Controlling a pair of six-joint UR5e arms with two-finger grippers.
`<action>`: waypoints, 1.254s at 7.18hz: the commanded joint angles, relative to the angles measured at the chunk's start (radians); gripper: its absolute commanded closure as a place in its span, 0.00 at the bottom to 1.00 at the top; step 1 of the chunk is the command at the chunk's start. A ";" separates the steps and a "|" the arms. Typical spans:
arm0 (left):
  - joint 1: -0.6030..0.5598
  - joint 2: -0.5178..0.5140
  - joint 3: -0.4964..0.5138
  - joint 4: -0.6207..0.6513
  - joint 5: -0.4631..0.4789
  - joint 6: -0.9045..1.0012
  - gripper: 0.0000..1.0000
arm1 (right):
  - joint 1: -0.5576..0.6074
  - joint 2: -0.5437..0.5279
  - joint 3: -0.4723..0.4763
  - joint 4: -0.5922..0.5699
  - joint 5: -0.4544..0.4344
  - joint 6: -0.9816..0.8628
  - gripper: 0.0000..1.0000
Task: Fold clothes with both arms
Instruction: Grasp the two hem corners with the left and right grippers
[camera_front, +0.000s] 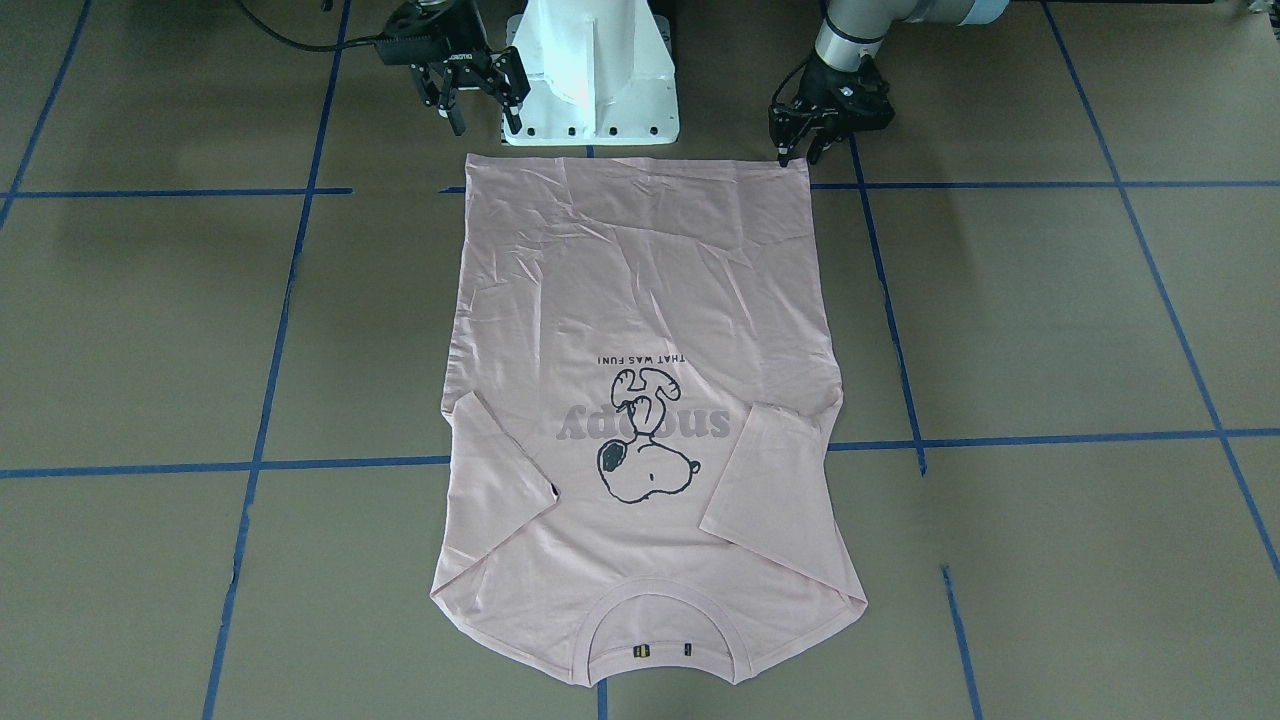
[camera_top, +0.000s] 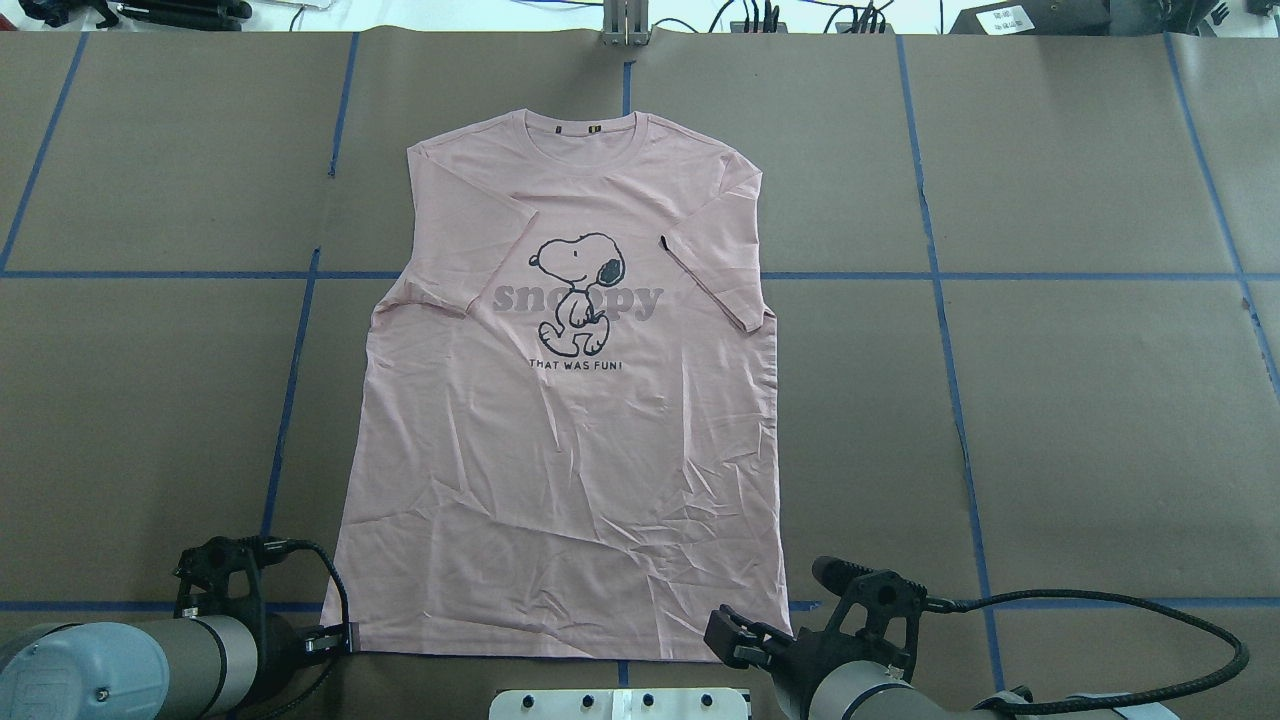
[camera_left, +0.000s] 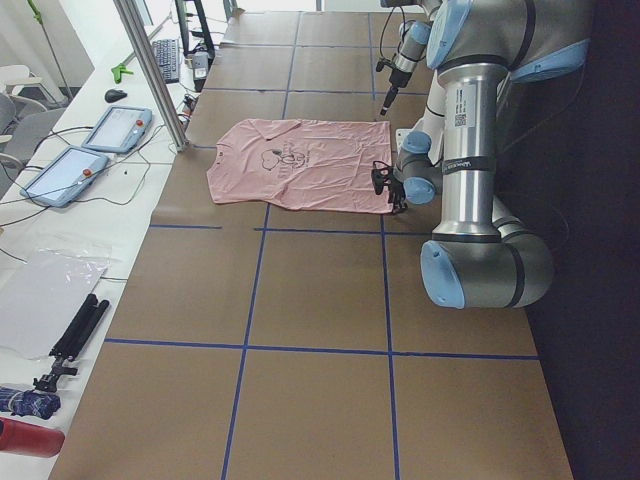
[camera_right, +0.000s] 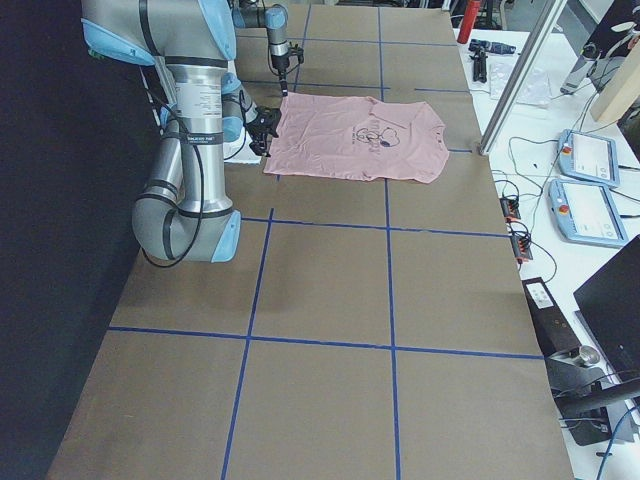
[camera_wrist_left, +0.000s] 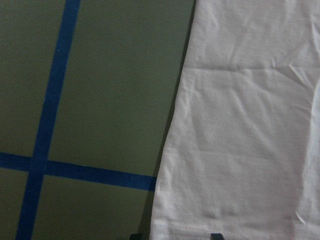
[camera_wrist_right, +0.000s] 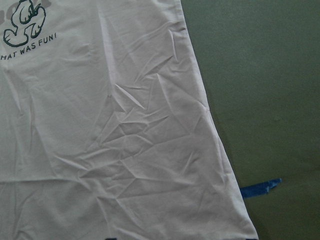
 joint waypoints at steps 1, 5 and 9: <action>0.002 0.000 0.003 0.000 0.000 0.002 0.81 | 0.000 0.000 0.001 0.000 -0.004 0.000 0.11; 0.002 0.002 0.003 0.000 0.000 0.002 0.92 | -0.003 -0.003 0.001 0.000 -0.006 0.000 0.11; 0.002 0.000 -0.003 0.000 0.000 0.002 1.00 | -0.022 0.009 -0.083 -0.012 -0.024 0.032 0.34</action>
